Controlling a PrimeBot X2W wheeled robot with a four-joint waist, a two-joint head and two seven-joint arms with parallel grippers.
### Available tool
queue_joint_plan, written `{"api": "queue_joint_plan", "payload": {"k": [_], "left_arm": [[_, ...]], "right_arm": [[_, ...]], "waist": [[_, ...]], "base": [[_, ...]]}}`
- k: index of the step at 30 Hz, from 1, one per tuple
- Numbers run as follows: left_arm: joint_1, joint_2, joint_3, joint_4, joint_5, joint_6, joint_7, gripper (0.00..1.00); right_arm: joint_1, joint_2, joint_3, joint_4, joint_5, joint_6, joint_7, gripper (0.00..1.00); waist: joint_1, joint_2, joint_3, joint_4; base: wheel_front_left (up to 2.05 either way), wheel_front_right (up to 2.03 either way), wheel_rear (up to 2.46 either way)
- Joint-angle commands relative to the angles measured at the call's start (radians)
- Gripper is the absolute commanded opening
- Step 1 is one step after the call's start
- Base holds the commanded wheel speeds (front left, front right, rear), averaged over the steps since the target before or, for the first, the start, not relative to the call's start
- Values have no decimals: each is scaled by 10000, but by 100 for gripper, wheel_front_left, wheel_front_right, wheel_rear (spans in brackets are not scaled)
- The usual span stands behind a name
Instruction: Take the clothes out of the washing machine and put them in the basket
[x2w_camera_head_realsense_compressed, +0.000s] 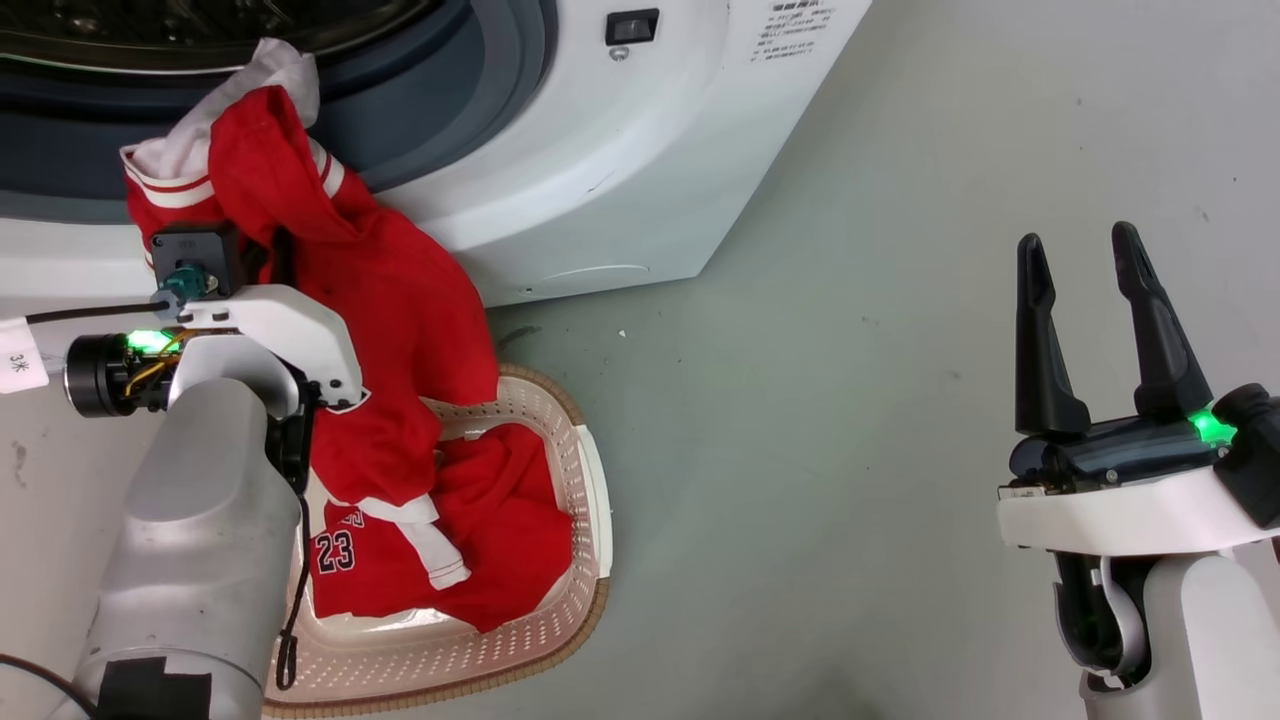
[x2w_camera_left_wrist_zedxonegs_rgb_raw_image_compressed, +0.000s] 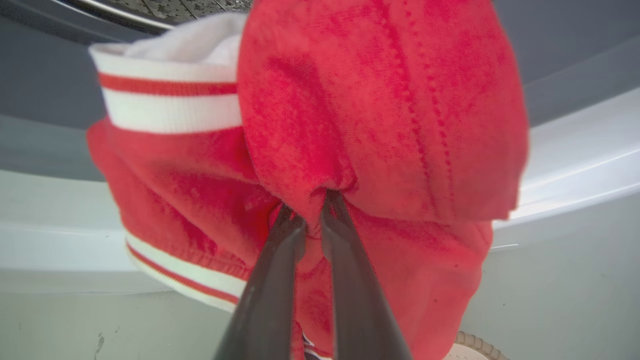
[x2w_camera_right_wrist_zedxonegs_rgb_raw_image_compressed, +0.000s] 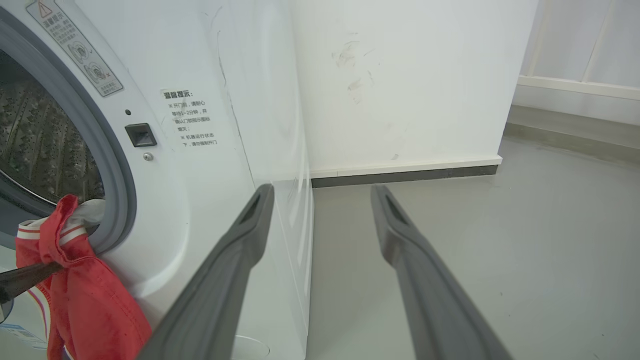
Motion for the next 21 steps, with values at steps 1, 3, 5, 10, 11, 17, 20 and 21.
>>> {"api": "queue_joint_plan", "payload": {"k": [1, 3, 5, 10, 11, 17, 20, 21], "left_arm": [[-207, 19, 33, -228, 44, -22, -134, 0], [31, -47, 40, -287, 35, -56, -124, 0], [293, -104, 70, -338, 10, -83, -110, 0], [984, -277, 99, -712, 36, -210, -88, 0], [1163, -306, 99, -833, 59, -249, -88, 0], [2824, -534, 12, -2126, 273, -500, -87, 0], [3467, -625, -65, -2676, 367, -606, -87, 0], [3701, -646, -74, -2867, 395, -613, -87, 0]], "right_arm": [[-53, 14, -28, 26, 13, -7, -19, 100], [33, 14, -34, 65, 7, -7, -19, 100], [95, 15, -24, 109, 24, -7, -19, 100], [333, 13, 10, 232, 1, -7, -19, 100], [375, 15, 16, 252, -8, -7, -19, 100], [1012, 13, -35, 437, -108, -7, -19, 100], [1265, 15, -67, 498, -165, -7, -19, 100], [1343, 15, -52, 511, -179, -7, -19, 100]], "waist": [[-1, 0, -88, 19], [-1, 0, -209, 46], [-1, 0, -354, 61], [-1, 0, -874, 138], [-1, 0, -998, 155], [-1, 0, -2043, 367], [-1, 0, -2434, 475], [-1, 0, -2549, 499]], "base": [[0, 0, 0], [0, 0, 0], [0, 0, 0], [0, 0, 0], [0, 0, 0], [0, 0, 0], [0, 0, 0], [0, 0, 0]]}}
